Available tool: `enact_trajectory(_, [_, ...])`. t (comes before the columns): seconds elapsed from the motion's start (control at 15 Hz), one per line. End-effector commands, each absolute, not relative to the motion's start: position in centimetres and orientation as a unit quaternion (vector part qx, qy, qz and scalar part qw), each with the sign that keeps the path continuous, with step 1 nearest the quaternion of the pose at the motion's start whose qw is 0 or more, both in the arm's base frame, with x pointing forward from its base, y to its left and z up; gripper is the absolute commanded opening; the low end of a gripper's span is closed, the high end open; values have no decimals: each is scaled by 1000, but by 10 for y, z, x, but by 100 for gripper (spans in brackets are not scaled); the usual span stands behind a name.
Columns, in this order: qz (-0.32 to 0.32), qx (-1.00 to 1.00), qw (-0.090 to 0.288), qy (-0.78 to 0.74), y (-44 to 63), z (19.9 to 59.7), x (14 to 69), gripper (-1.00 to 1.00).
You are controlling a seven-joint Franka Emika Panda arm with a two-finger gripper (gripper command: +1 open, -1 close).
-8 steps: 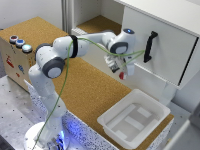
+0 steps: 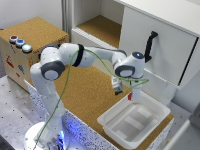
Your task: Move to the white box, then store the pink object
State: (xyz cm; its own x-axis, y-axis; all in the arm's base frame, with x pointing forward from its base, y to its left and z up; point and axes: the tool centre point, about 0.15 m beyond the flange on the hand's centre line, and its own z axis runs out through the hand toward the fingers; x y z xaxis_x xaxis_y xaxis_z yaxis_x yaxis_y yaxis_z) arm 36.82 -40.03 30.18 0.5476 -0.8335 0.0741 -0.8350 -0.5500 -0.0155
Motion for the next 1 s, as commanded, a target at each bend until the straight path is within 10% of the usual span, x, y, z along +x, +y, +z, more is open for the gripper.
enact_trajectory(0.0, [45,834,-18,-549,-450,252,347,-100])
enact_trajectory(0.33, [54,809,14,-585,-468,231,352,-100])
enact_trajectory(0.4, [59,803,6,-593,-465,234,355,100])
enact_trajectory(0.93, [230,748,5,-623,-375,360,338,100])
